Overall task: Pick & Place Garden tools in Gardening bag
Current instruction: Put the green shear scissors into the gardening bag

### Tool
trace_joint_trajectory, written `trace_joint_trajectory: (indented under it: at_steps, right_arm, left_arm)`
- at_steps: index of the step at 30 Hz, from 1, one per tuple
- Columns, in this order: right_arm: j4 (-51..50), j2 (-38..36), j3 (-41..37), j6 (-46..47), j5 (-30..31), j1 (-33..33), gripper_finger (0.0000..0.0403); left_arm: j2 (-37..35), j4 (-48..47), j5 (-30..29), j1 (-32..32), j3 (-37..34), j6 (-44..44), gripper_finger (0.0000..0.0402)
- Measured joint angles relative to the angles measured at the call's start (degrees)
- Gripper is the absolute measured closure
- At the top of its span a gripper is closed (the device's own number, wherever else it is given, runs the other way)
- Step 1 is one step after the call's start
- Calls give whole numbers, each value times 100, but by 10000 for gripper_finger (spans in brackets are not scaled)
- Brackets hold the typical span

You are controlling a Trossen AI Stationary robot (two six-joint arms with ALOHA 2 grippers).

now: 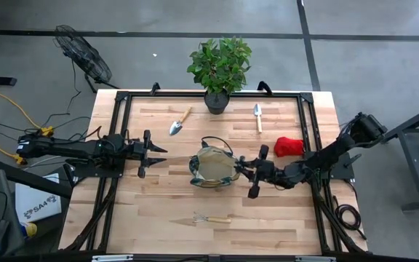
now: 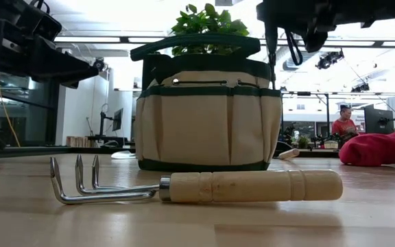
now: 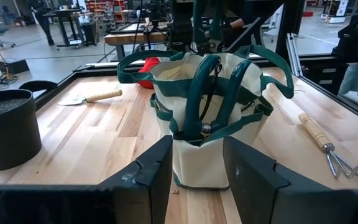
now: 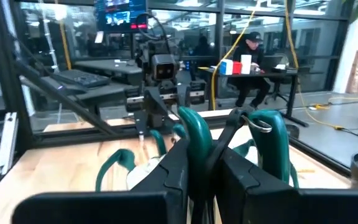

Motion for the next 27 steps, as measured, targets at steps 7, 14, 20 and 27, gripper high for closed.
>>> trace_joint_trajectory:
  at_steps: [7, 14, 20, 27]
  right_arm:
    - [26, 0, -14, -148, 26, 11, 365]
    - [512, 2, -14, -576, -35, 11, 365]
    - [422, 4, -14, -589, 33, 79, 365]
    - [411, 4, -14, -620, 612, 467, 365]
  left_arm:
    - [0, 0, -4, 0, 0, -2, 263]
    - [0, 0, -12, -2, 0, -5, 263]
    - [0, 0, -15, 0, 0, -24, 263]
    - [-2, 0, -15, 0, 0, -37, 263]
